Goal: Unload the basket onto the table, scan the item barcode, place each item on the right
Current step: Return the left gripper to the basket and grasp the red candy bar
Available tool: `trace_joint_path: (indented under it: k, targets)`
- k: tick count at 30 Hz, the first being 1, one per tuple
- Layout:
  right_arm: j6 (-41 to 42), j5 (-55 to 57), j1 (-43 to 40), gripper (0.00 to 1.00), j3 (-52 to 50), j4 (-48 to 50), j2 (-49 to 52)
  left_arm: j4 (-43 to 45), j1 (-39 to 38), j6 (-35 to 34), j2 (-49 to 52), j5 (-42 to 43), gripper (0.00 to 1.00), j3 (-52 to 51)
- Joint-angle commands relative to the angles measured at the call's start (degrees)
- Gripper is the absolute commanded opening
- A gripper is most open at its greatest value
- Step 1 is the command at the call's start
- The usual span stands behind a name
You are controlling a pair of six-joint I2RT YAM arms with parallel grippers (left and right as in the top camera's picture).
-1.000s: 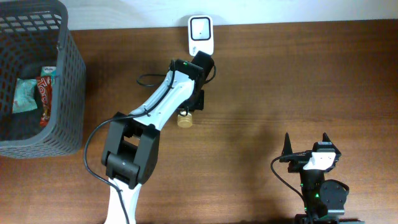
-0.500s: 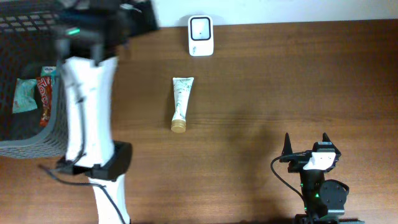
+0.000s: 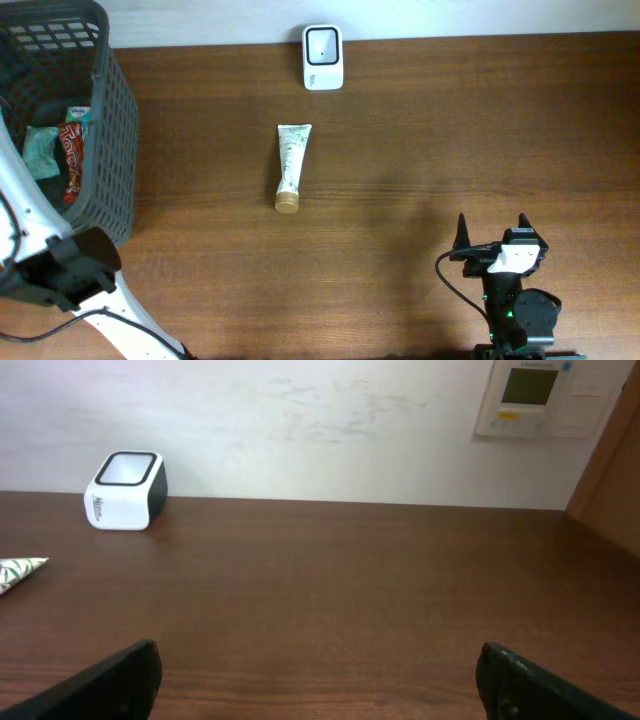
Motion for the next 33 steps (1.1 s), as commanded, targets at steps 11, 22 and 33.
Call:
trace_joint_path:
  k: [11,22,33]
  targets:
    - [0.07,0.48,0.31,0.99,-0.42,-0.24,-0.37,31.95,1.62,11.85,0.61,-2.84,0.63,-51.23]
    - [0.07,0.48,0.31,0.99,-0.42,-0.24,-0.37,35.06,1.62,10.29,0.02,-1.38,0.00,-58.31]
    - [0.07,0.48,0.31,0.98,-0.42,-0.24,-0.37,27.34,1.55,8.22,-25.27,25.46,0.00,-49.13]
